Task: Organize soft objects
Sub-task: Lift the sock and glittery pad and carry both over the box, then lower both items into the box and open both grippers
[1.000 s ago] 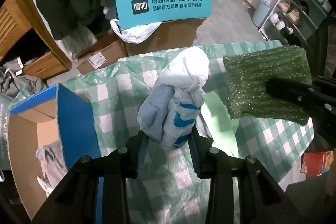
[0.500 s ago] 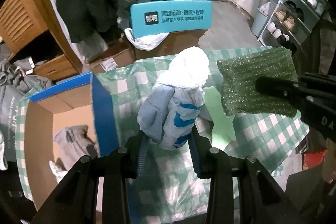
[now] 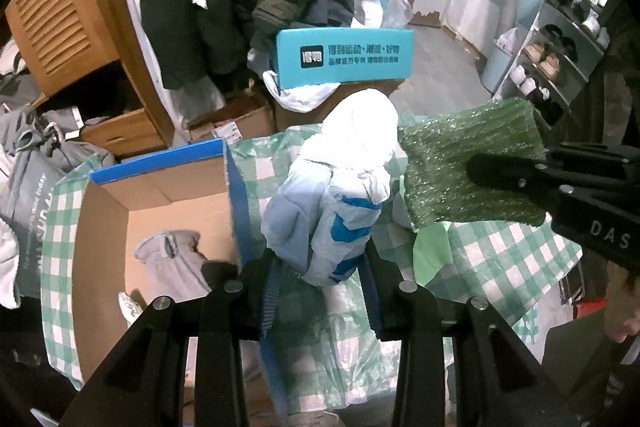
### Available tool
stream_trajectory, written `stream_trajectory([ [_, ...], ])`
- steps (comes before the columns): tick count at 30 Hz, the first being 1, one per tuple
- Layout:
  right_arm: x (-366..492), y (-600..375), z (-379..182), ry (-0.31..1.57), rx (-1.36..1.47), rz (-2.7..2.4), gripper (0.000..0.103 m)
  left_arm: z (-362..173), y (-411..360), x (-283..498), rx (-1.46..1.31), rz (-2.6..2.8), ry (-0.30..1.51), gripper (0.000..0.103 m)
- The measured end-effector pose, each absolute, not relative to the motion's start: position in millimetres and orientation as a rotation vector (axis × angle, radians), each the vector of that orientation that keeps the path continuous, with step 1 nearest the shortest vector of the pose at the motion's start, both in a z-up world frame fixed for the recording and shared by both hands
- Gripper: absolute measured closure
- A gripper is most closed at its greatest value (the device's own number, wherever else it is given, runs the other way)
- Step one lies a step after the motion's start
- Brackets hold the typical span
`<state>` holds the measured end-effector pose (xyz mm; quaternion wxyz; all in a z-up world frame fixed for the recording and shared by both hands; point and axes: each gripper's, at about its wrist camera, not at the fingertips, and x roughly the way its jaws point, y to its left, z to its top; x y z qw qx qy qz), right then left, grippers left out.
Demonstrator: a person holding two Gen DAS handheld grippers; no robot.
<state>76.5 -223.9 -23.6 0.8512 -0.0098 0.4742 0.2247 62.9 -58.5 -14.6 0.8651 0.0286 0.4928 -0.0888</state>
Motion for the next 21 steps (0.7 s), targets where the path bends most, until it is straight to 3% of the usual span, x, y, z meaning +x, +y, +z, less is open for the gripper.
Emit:
stream_trajectory([
  [21,88,-118,-20,1.015,-0.066,0.594,0.096,-17,34,46,-0.022,-0.079,1.008,0.066],
])
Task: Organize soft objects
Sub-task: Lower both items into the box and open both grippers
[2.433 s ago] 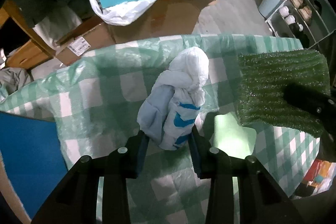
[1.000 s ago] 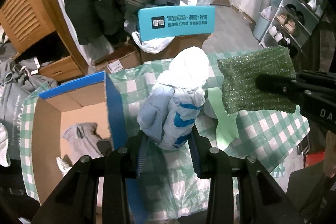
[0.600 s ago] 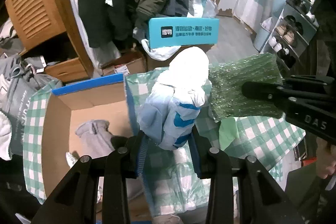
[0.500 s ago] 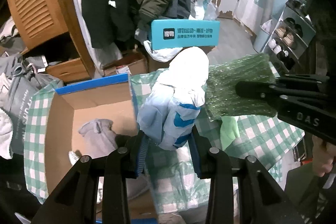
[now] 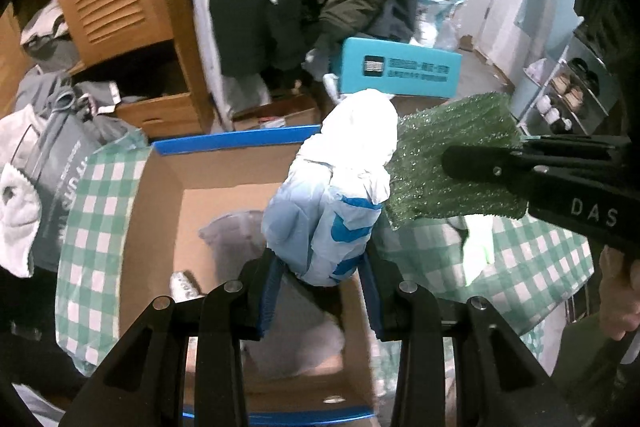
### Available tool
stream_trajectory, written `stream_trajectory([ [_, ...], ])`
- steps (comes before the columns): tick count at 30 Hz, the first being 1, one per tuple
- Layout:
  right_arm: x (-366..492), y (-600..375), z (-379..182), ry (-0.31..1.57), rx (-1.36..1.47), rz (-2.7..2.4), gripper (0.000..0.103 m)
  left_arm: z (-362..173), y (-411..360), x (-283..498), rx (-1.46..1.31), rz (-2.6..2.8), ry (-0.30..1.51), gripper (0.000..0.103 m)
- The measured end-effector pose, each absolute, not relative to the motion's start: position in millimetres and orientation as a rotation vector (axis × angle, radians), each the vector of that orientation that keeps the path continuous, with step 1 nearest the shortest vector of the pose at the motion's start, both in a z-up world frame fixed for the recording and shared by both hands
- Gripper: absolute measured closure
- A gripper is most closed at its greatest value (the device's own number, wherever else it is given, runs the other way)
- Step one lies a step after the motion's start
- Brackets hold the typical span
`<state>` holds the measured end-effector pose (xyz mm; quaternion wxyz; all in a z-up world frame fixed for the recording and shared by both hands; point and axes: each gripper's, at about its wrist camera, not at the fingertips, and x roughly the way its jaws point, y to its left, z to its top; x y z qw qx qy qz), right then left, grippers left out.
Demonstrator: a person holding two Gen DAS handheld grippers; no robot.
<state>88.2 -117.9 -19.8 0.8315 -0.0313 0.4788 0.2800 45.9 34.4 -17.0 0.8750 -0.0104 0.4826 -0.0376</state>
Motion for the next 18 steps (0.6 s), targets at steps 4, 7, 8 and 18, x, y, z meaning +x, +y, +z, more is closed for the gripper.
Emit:
stream_trajectory([
  [4,94,-99,-22,1.033,-0.069,0.622,0.096,-26,56,46,-0.053,-0.056,1.025,0.066],
  [7,96,-84,-24,1.042,-0.079,0.634,0.096,-34,71,47,-0.065,-0.033,1.044,0.066],
  [8,96,-80,-25,1.045,-0.084,0.638,0.096,-36,74,48,-0.068,-0.027,1.047,0.066],
  [18,98,-42,-33,1.072,-0.139,0.667,0.096,-53,109,49,-0.120,0.023,1.079,0.065],
])
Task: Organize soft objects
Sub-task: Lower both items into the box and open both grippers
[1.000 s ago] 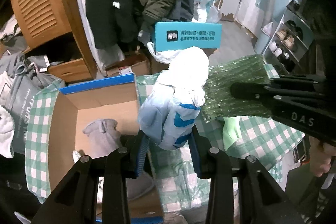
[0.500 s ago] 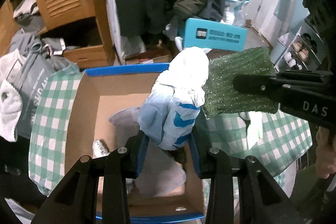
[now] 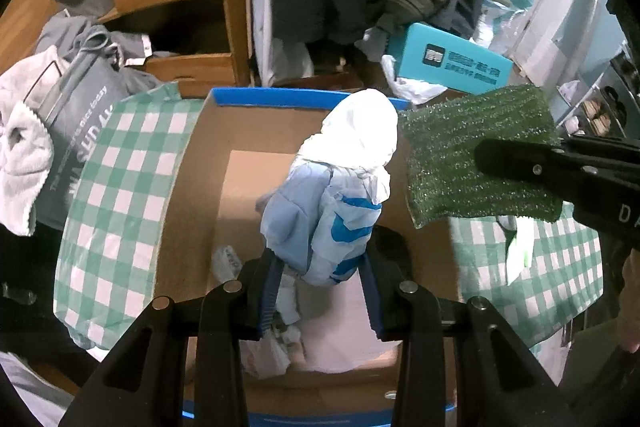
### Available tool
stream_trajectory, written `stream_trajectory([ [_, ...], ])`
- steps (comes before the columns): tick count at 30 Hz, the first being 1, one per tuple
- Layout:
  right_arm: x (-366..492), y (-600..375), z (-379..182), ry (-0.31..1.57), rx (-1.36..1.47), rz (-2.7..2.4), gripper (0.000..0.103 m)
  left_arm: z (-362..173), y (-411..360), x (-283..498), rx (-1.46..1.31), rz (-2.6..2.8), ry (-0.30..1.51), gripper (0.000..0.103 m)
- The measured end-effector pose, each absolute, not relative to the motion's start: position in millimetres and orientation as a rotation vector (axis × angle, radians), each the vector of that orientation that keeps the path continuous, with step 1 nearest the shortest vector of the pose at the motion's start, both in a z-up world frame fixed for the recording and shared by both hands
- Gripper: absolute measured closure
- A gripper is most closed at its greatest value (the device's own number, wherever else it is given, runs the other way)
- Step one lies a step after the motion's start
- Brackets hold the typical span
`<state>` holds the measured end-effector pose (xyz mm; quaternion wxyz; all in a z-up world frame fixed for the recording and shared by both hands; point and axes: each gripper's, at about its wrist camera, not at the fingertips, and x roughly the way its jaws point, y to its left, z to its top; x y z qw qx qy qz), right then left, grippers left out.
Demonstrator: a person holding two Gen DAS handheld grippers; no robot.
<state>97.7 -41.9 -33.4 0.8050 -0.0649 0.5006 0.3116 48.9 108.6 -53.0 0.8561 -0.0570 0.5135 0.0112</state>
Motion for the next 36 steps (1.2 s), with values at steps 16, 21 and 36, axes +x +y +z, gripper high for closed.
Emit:
stream_trajectory([
  [16,97,-7,-51,1.130,-0.193,0.724,0.093,-65,125,47,-0.127,0.078,1.106,0.049],
  [21,98,-13,-49,1.127,-0.178,0.710,0.066,-64,123,46,-0.124,0.085,1.101,0.035],
  [36,98,-55,-51,1.133,-0.149,0.644,0.053,-51,94,47,-0.103,0.036,1.091,0.028],
])
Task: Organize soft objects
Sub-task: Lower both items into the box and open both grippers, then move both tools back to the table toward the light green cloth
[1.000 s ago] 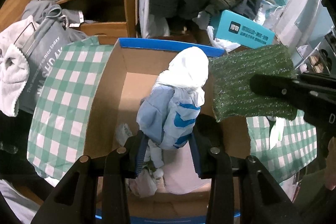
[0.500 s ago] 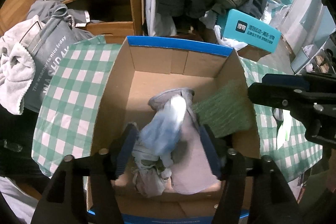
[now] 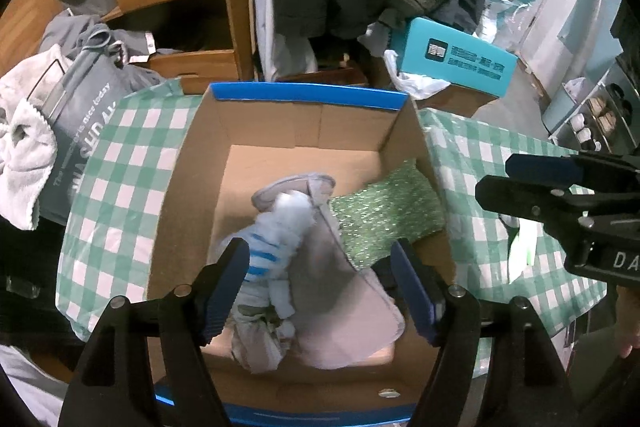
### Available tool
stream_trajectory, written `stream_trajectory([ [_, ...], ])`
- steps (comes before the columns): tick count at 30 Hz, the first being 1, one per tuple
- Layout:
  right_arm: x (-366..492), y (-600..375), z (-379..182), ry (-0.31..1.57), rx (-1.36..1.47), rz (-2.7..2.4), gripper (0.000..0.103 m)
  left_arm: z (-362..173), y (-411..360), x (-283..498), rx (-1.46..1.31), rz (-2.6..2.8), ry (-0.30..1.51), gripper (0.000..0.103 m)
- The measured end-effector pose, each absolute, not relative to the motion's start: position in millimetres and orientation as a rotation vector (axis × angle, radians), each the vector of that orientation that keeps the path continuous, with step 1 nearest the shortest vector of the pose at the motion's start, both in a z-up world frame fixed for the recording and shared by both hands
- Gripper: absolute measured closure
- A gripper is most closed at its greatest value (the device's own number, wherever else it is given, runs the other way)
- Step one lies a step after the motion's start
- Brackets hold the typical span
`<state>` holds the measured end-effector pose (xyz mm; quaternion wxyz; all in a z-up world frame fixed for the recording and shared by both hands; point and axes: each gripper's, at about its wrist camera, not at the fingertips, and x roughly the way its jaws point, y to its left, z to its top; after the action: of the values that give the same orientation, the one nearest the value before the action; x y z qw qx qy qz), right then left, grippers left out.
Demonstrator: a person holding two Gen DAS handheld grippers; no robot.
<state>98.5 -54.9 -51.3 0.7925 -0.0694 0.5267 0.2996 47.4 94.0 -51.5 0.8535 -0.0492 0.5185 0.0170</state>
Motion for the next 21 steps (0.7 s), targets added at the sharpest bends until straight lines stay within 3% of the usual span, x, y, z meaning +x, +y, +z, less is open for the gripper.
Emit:
stream_trajectory([
  [21,92,-142,-63,1.134,-0.130,0.499,0.050,-55,21,56,-0.018,-0.044,1.128,0.028],
])
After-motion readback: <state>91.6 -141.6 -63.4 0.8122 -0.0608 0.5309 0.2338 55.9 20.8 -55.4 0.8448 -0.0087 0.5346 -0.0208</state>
